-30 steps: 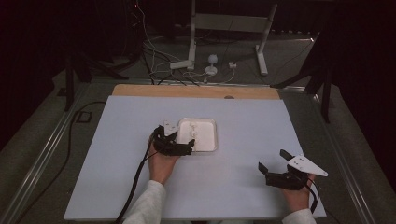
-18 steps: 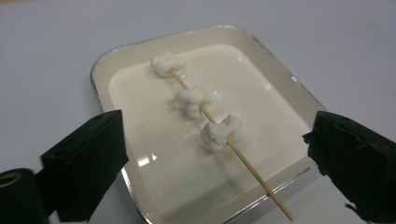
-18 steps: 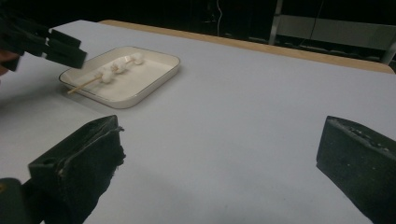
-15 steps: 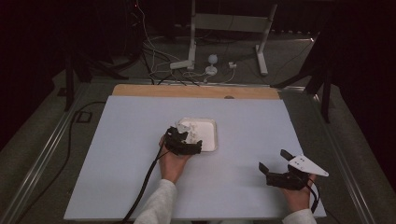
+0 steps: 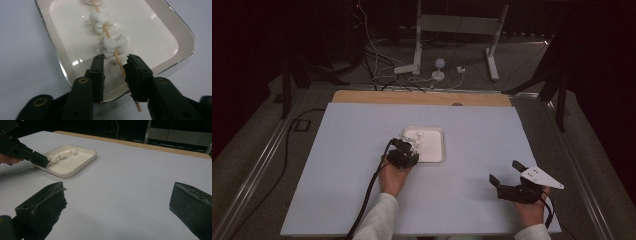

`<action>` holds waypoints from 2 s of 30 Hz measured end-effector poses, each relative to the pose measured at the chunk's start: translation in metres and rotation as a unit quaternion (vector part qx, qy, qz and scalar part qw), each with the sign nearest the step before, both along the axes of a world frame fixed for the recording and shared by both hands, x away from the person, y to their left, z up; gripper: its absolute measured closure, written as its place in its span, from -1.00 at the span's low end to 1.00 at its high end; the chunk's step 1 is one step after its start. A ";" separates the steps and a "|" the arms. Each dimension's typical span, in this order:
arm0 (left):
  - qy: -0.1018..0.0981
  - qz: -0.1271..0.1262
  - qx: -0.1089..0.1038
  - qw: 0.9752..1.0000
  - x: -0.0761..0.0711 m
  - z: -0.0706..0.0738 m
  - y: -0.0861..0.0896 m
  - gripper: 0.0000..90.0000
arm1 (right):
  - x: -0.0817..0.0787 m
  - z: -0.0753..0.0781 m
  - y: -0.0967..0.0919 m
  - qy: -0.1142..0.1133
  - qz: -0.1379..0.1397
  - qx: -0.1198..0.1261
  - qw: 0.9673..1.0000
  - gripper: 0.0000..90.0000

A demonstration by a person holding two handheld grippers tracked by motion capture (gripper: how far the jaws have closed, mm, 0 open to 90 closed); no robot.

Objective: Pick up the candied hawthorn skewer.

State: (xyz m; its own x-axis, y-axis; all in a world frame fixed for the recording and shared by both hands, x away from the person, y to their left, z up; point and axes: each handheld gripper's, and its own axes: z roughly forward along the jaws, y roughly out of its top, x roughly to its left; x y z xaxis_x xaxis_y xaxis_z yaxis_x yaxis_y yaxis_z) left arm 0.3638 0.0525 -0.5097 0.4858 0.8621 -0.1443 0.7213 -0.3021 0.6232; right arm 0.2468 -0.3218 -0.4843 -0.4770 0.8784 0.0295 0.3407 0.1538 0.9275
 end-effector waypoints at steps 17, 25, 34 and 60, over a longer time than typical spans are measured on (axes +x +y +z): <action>0.007 0.003 -0.014 1.000 0.001 0.005 0.005 0.99 | 0.000 0.000 0.000 0.002 0.000 -0.001 1.000 -1.00; -0.011 -0.003 -0.027 1.000 -0.004 0.014 0.013 0.99 | 0.000 0.000 0.000 0.003 -0.001 -0.001 1.000 -1.00; -0.027 -0.003 -0.049 0.998 -0.011 0.024 0.025 0.99 | 0.000 -0.001 -0.001 0.005 -0.003 0.002 1.000 -1.00; -0.084 -0.017 -0.107 0.991 -0.046 0.039 0.069 0.99 | 0.001 -0.002 -0.002 0.020 -0.014 0.029 0.999 -1.00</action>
